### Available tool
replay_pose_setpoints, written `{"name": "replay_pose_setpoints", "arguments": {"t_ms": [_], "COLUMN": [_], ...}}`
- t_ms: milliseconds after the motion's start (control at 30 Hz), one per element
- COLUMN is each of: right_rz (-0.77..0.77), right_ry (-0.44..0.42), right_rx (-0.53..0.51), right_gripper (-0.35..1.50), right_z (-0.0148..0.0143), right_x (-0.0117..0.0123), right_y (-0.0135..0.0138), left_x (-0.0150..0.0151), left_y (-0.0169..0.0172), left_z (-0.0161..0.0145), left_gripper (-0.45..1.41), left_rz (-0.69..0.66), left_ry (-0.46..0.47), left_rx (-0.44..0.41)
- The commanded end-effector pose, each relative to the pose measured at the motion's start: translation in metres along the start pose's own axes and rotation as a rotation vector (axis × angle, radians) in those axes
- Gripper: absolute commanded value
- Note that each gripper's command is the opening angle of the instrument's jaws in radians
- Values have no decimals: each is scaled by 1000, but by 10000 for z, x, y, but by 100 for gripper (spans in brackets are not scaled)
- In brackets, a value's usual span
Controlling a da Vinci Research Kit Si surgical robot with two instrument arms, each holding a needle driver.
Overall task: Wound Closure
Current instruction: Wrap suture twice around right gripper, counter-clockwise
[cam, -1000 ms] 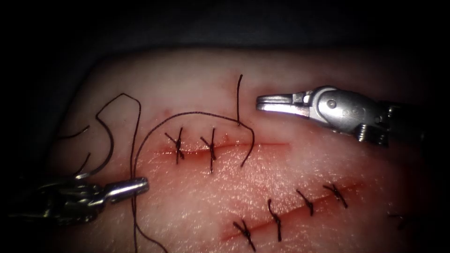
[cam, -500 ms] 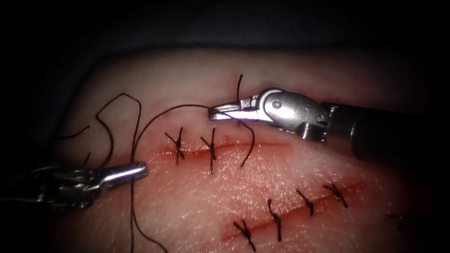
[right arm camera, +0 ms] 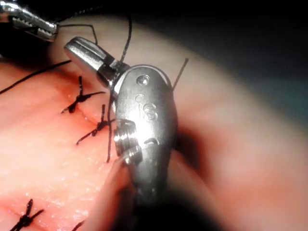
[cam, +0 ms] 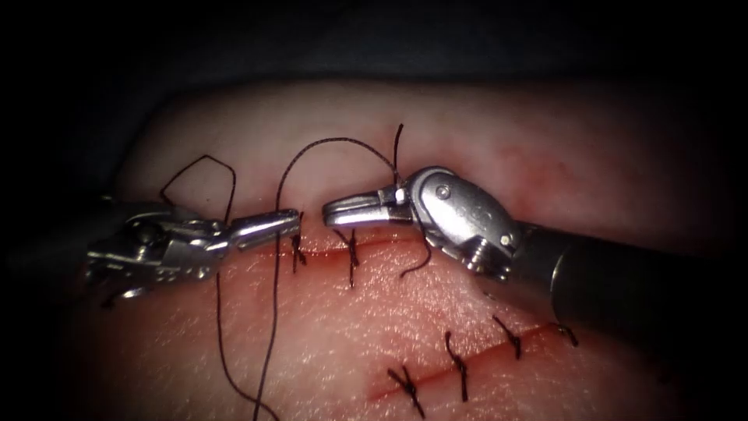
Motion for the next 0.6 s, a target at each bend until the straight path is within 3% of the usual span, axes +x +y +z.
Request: {"name": "replay_pose_setpoints", "arguments": {"t_ms": [33,167,367,400,433,500,533,600], "right_rz": [41,97,118,116,119,68,31,10], "right_ry": [34,38,-5,-37,-43,-68,-82,-122], "right_rx": [-20,-54,-220,-292,-315,-346,-367,-393], "right_gripper": [-35,-35,-35,-13,37,109,129,129], "right_z": [15,19,27,31,33,37,39,38], "right_x": [5,12,22,22,21,20,19,15], "right_y": [1,-5,-10,-11,-11,-8,-6,-4], "left_x": [-10,-14,1,13,17,26,30,41], "left_y": [8,18,31,34,35,35,35,34], "left_z": [20,37,63,70,72,74,74,71], "left_gripper": [-45,-45,-45,-45,-45,-45,-45,-45], "left_rz": [-8,-8,6,14,16,22,24,29], "left_ry": [0,-4,13,21,26,33,36,45], "left_rx": [-20,-40,-61,-73,-77,-82,-81,-82]}}
